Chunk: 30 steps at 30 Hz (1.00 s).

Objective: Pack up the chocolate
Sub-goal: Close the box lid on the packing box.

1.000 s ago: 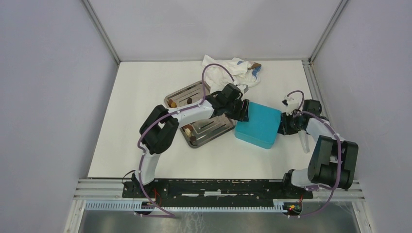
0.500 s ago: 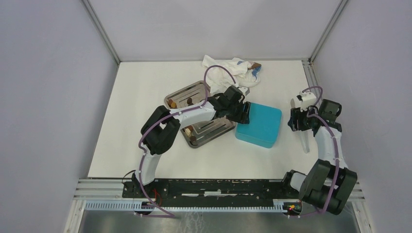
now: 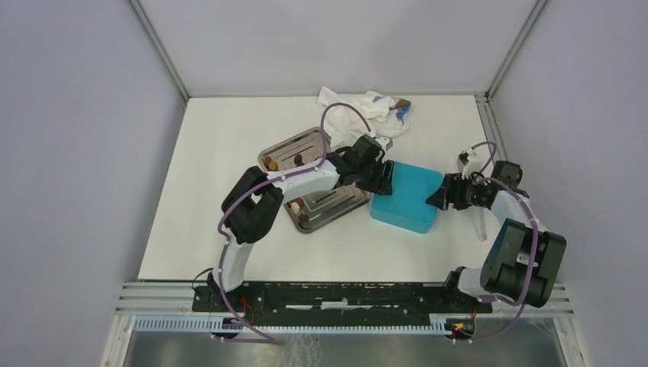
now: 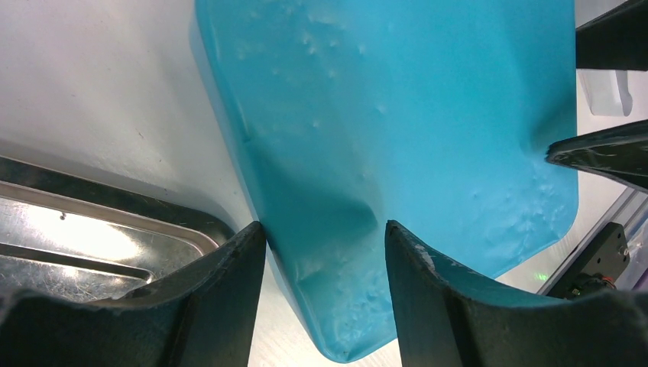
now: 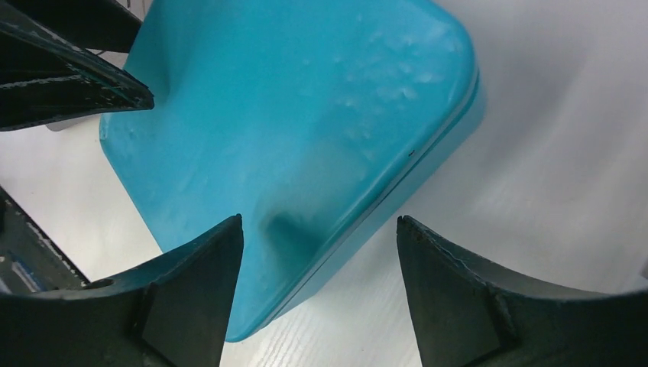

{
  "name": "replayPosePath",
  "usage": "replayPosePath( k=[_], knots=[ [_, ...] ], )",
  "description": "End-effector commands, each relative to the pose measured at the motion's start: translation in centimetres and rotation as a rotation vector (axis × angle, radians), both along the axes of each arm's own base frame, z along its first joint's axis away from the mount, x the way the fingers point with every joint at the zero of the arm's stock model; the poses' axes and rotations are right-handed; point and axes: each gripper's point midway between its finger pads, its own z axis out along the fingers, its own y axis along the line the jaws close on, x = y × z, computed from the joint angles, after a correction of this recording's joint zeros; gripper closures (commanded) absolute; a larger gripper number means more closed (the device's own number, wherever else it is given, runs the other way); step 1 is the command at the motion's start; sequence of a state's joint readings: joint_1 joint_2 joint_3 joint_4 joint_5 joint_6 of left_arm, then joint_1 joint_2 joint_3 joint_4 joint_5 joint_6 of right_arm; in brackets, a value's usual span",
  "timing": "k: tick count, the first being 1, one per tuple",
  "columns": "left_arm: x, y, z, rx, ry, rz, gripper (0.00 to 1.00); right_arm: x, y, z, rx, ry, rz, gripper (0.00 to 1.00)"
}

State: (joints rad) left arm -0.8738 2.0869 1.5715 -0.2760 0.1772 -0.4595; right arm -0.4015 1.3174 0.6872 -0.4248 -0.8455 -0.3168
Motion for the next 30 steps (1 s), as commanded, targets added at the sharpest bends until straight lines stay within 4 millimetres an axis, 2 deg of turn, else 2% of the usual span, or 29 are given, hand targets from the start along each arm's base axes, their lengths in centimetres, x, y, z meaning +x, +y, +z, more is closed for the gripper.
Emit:
replayPosePath(
  k=[1, 3, 8, 15, 18, 21, 23, 26, 28, 30],
  knots=[
    [-0.1, -1.9, 3.0, -0.073, -0.043, -0.042, 0.35, 0.1, 1.0, -0.8, 0.089, 0.056, 0.001, 0.22],
    [-0.1, -1.8, 3.1, -0.074, -0.044, -0.043, 0.34, -0.1, 0.3, -1.6, 0.054, 0.081, -0.034, 0.28],
    [-0.2, -2.1, 3.4, -0.099, -0.041, -0.055, 0.28, -1.1, -0.9, -3.2, 0.043, 0.139, -0.096, 0.51],
    [0.0, -2.4, 3.0, -0.102, -0.037, -0.053, 0.26, -1.6, -1.3, -4.3, 0.055, 0.183, -0.115, 0.56],
    [0.2, -2.2, 2.4, -0.089, -0.032, -0.046, 0.26, -1.3, -1.7, -4.3, 0.036, 0.179, -0.106, 0.53],
    [0.5, -1.9, 1.6, -0.072, -0.023, -0.033, 0.27, -0.2, -2.2, -2.5, -0.001, 0.103, -0.062, 0.46],
    [0.7, -1.6, 1.0, -0.057, -0.016, -0.025, 0.28, 0.8, -3.0, -0.8, -0.066, 0.018, -0.056, 0.37],
    [1.0, -1.1, 0.8, -0.046, -0.016, -0.011, 0.28, 2.0, -4.3, 2.2, -0.184, -0.122, -0.057, 0.3],
    [1.3, -1.0, 1.2, -0.048, -0.027, -0.006, 0.28, 2.7, -4.9, 4.3, -0.26, -0.219, -0.038, 0.26],
    [1.7, -1.0, 2.4, -0.065, -0.055, 0.006, 0.27, 3.2, -5.1, 6.1, -0.316, -0.318, 0.005, 0.22]
  ],
)
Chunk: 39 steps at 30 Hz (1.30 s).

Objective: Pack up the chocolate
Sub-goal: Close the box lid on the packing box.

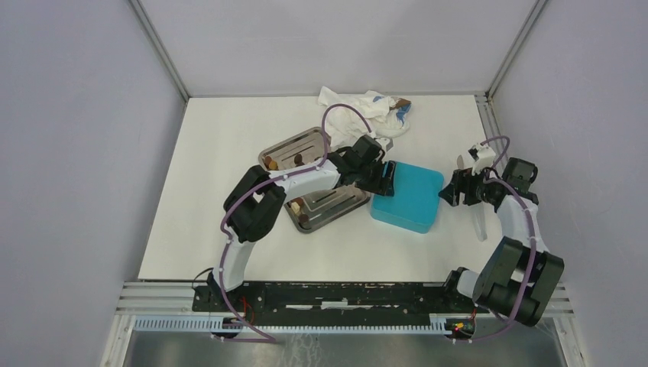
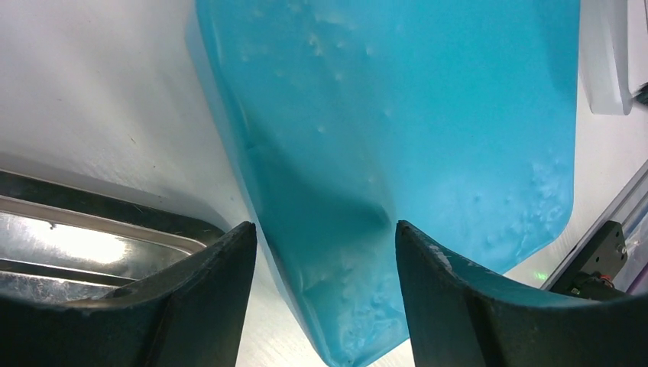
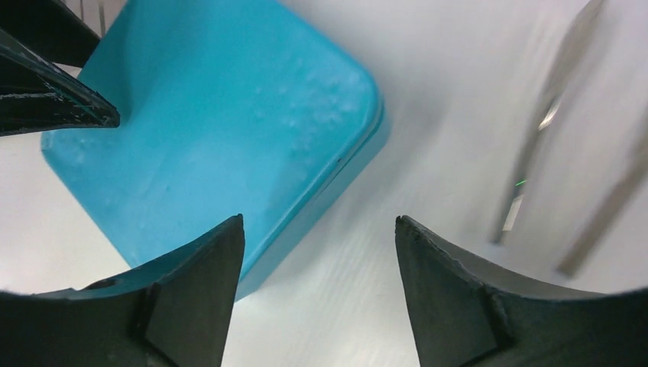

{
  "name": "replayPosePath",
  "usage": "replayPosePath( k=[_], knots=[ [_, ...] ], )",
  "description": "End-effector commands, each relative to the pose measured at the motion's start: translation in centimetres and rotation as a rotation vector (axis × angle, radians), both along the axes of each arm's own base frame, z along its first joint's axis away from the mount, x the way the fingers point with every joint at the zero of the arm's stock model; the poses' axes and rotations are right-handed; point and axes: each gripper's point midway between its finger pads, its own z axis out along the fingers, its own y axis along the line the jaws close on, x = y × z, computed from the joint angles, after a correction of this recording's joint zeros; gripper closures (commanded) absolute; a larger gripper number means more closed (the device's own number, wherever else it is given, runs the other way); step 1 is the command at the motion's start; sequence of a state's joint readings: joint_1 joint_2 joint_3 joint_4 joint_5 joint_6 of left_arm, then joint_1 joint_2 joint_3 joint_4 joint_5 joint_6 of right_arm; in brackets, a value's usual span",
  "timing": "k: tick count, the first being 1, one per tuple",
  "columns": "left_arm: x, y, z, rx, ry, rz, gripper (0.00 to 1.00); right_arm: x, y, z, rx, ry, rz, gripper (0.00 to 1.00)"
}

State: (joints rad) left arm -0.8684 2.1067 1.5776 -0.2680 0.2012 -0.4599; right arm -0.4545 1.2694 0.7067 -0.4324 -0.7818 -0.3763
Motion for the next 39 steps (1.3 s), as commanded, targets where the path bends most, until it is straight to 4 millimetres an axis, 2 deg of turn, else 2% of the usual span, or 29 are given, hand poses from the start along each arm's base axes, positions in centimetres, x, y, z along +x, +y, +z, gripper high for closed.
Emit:
replayPosePath(
  k=[1, 3, 6, 8, 11, 12, 13, 14, 15, 16, 17, 19, 21, 23, 25, 29, 32, 39],
  knots=[
    [2.1, -0.6, 3.8, -0.072, -0.091, 0.03, 0.25, 3.0, -2.1, 6.0, -0.229, -0.287, 0.088, 0.18],
    [2.6, -0.5, 6.0, -0.117, -0.14, 0.055, 0.15, 3.6, -1.3, 7.6, -0.221, -0.367, 0.164, 0.13],
    [2.9, 0.0, 9.4, -0.186, -0.21, 0.098, 0.12, 5.1, -0.8, 9.1, -0.174, -0.422, 0.206, 0.13],
    [3.0, 1.0, 11.2, -0.213, -0.25, 0.141, 0.12, 6.7, -1.3, 9.7, -0.195, -0.457, 0.181, 0.15],
    [2.3, 3.1, 12.4, -0.22, -0.279, 0.198, 0.19, 9.0, -2.2, 9.5, -0.274, -0.451, 0.135, 0.21],
    [1.9, 3.8, 12.3, -0.211, -0.272, 0.205, 0.24, 9.7, -2.4, 9.1, -0.3, -0.429, 0.136, 0.26],
    [1.1, 4.5, 12.3, -0.21, -0.259, 0.208, 0.33, 10.6, -2.5, 8.7, -0.315, -0.405, 0.151, 0.31],
    [0.3, 5.0, 11.8, -0.208, -0.232, 0.204, 0.44, 11.4, -2.4, 8.3, -0.316, -0.375, 0.169, 0.36],
    [-0.6, 5.4, 11.0, -0.211, -0.197, 0.202, 0.59, 11.9, -2.4, 7.7, -0.307, -0.334, 0.179, 0.42],
    [-1.9, 5.6, 10.2, -0.224, -0.157, 0.188, 0.67, 12.8, -2.5, 7.2, -0.302, -0.297, 0.181, 0.47],
    [-3.3, 6.0, 8.7, -0.221, -0.115, 0.179, 0.71, 13.3, -2.6, 6.5, -0.294, -0.257, 0.187, 0.5],
    [-5.8, 6.1, 6.6, -0.208, -0.055, 0.16, 0.73, 14.5, -2.9, 5.1, -0.279, -0.191, 0.188, 0.53],
    [-7.9, 5.3, 5.2, -0.212, -0.005, 0.125, 0.73, 15.4, -2.6, 4.1, -0.271, -0.148, 0.22, 0.54],
    [-9.7, 3.9, 4.1, -0.208, 0.036, 0.086, 0.73, 15.6, -1.8, 2.4, -0.255, -0.087, 0.27, 0.55],
    [-10.6, 2.6, 2.8, -0.186, 0.061, 0.067, 0.73, 15.0, -0.5, 1.0, -0.231, -0.04, 0.348, 0.55],
    [-11.1, 0.3, 0.0, -0.145, 0.115, 0.066, 0.74, 13.7, 0.5, -1.4, -0.191, 0.028, 0.388, 0.55],
    [-10.3, -0.2, -2.1, -0.105, 0.135, 0.113, 0.74, 12.4, 0.9, -3.1, -0.179, 0.079, 0.417, 0.55],
    [-7.4, -0.2, -3.2, -0.073, 0.098, 0.232, 0.73, 8.3, 1.5, -5.3, -0.167, 0.182, 0.495, 0.55]
  ],
)
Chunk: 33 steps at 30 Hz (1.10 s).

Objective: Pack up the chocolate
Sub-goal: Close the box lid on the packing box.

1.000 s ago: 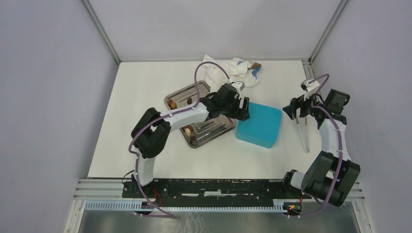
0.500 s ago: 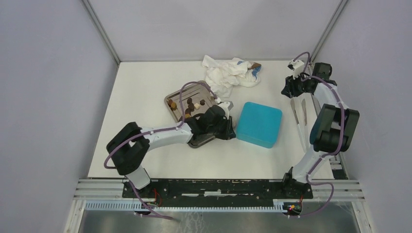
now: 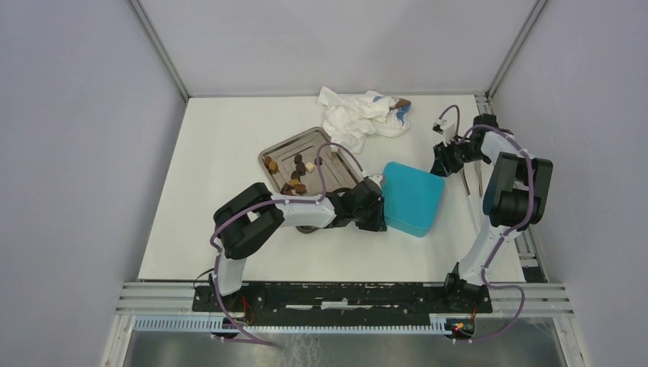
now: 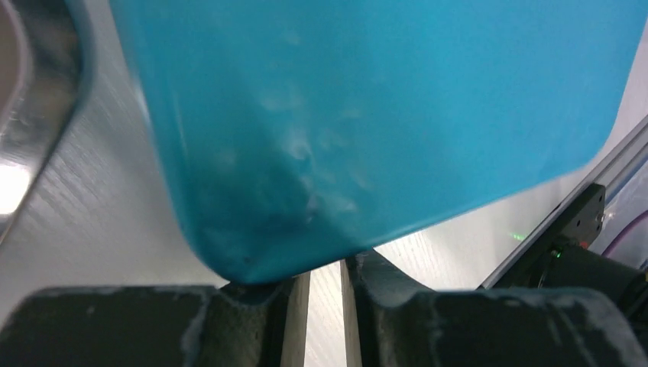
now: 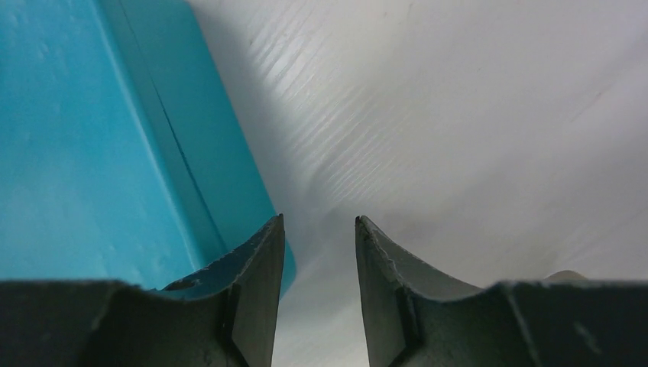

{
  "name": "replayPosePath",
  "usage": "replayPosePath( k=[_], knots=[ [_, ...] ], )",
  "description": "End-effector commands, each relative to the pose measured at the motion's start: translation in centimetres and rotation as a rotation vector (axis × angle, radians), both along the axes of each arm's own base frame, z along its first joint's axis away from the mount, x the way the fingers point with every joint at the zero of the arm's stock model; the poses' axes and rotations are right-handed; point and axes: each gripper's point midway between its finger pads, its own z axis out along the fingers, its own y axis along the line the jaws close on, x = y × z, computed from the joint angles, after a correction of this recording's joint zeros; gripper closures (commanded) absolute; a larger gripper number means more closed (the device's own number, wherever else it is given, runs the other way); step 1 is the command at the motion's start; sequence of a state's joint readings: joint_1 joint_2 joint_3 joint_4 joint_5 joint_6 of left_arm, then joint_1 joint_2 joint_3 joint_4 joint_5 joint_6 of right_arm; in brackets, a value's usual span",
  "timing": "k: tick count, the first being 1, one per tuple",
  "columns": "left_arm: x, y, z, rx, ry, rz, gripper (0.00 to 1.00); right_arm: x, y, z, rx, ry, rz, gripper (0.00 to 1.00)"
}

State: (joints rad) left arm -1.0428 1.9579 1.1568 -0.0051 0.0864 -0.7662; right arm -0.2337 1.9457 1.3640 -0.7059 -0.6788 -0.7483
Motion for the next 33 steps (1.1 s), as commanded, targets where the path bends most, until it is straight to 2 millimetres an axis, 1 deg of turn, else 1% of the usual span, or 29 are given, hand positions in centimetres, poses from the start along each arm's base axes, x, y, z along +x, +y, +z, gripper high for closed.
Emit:
replayPosePath(
  k=[1, 4, 6, 10, 12, 13, 14, 16, 19, 21, 22, 23, 26, 28, 29, 33],
  knots=[
    [3.3, -0.9, 1.2, -0.036, -0.038, 0.125, 0.73, -3.8, 0.6, -1.3, 0.007, 0.09, 0.065, 0.56],
    [5.0, -0.1, 1.3, -0.028, -0.059, 0.179, 0.73, -5.7, 1.0, -1.4, 0.027, 0.107, 0.075, 0.56],
    [5.7, 0.4, 1.5, -0.026, -0.068, 0.2, 0.73, -7.1, 1.2, -1.3, 0.049, 0.117, 0.067, 0.56],
    [7.3, 0.5, 2.6, -0.041, -0.09, 0.208, 0.72, -10.7, 2.1, -1.5, 0.103, 0.146, 0.043, 0.57],
    [7.9, 0.7, 2.7, -0.026, -0.092, 0.203, 0.72, -12.1, 2.4, -1.8, 0.101, 0.148, 0.022, 0.57],
    [8.2, 0.7, 2.7, -0.02, -0.094, 0.203, 0.72, -12.3, 2.3, -1.8, 0.087, 0.14, -0.008, 0.56],
    [8.3, 0.8, 2.8, -0.012, -0.096, 0.201, 0.72, -12.2, 1.8, -1.7, 0.071, 0.12, -0.044, 0.56],
    [8.5, 1.0, 2.9, 0.001, -0.1, 0.2, 0.72, -11.6, 0.4, -1.2, 0.041, 0.084, -0.143, 0.55],
    [8.1, 2.1, 2.9, 0.022, -0.103, 0.209, 0.72, -10.2, -2.2, 0.3, 0.01, -0.022, -0.262, 0.55],
    [7.8, 3.1, 2.9, 0.038, -0.111, 0.226, 0.72, -9.7, -3.5, 1.5, -0.02, -0.089, -0.317, 0.55],
    [7.5, 3.9, 2.6, 0.056, -0.112, 0.234, 0.72, -9.7, -3.8, 1.9, -0.027, -0.109, -0.334, 0.54],
    [7.4, 4.6, 2.8, 0.068, -0.121, 0.246, 0.72, -9.6, -4.0, 2.4, -0.038, -0.135, -0.343, 0.54],
    [7.1, 6.1, 3.0, 0.111, -0.136, 0.258, 0.72, -10.1, -4.0, 2.9, -0.053, -0.166, -0.372, 0.55],
    [7.0, 6.8, 3.2, 0.147, -0.136, 0.268, 0.72, -10.6, -4.1, 2.7, -0.066, -0.166, -0.403, 0.55],
    [6.8, 7.1, 3.1, 0.166, -0.135, 0.267, 0.72, -11.0, -4.1, 2.2, -0.07, -0.158, -0.413, 0.55],
    [6.1, 6.9, 3.1, 0.214, -0.123, 0.262, 0.74, -12.4, -3.5, 0.3, -0.085, -0.118, -0.422, 0.59]
  ],
)
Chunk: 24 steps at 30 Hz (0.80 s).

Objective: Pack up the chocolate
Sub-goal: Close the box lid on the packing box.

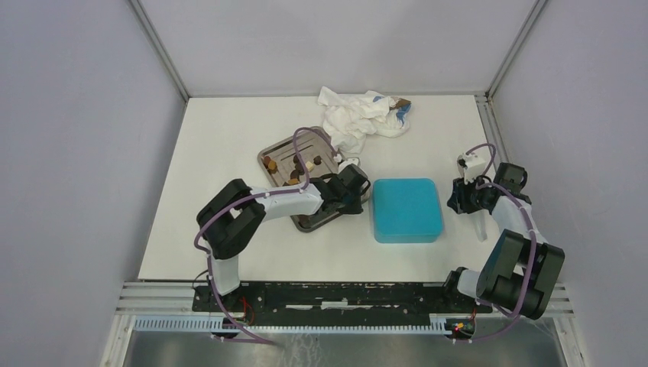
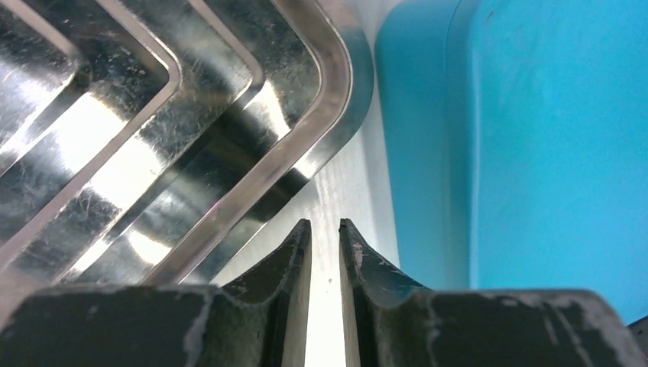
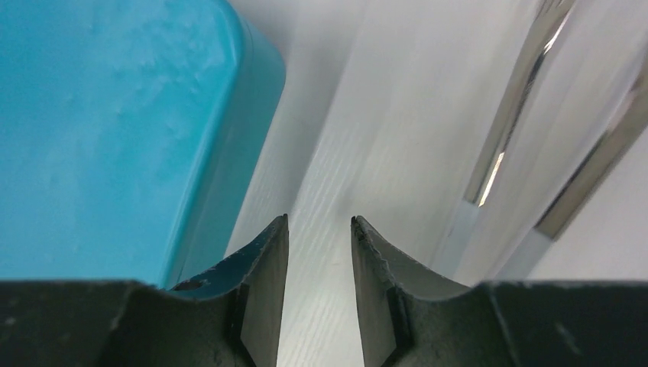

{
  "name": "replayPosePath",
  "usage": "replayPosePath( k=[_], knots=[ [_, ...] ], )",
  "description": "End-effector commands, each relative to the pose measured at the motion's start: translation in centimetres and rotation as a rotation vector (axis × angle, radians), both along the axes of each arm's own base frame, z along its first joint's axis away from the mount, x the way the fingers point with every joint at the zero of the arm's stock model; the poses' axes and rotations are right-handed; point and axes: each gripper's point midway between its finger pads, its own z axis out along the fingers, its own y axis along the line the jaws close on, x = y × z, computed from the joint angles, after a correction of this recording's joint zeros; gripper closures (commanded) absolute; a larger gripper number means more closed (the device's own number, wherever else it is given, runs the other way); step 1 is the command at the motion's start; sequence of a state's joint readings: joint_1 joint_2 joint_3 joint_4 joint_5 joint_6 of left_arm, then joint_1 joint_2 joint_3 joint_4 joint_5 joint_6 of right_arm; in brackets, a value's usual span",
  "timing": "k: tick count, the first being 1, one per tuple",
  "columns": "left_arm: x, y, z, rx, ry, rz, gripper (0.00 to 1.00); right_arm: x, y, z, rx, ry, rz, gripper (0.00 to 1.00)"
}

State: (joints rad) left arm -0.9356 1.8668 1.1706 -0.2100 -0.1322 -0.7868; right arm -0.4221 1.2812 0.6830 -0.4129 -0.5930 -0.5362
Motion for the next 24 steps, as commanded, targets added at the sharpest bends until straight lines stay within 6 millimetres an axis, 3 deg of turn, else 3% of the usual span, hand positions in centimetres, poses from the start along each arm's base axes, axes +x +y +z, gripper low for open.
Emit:
replayPosePath(
  k=[1, 8, 11, 13, 16, 19, 24],
  knots=[
    [-0.2, -0.3, 1.6, 0.072, -0.041, -0.011, 0.75, -0.9, 0.1, -1.6, -0.03, 0.037, -0.041, 0.59],
    [-2.0, -5.8, 1.9, 0.082, -0.044, -0.093, 0.76, -1.2, 3.2, -2.3, -0.058, 0.085, 0.039, 0.6],
    [-2.3, -7.5, 1.8, 0.086, -0.042, -0.12, 0.76, -1.3, 5.1, -2.2, -0.042, 0.084, 0.093, 0.6],
    [-2.2, -8.0, 1.8, 0.088, -0.043, -0.125, 0.76, -1.2, 5.2, -2.1, -0.05, 0.08, 0.091, 0.6],
    [-1.8, -7.7, 1.7, 0.106, -0.054, -0.115, 0.76, -0.9, 4.2, -1.8, -0.101, 0.071, 0.059, 0.59],
    [-1.6, -7.3, 1.7, 0.12, -0.059, -0.107, 0.76, 0.3, 1.6, -0.4, -0.201, 0.014, -0.019, 0.57],
    [-0.9, -6.1, 2.0, 0.135, -0.07, -0.088, 0.76, 2.5, -2.5, 5.7, -0.296, -0.151, -0.109, 0.51]
  ],
)
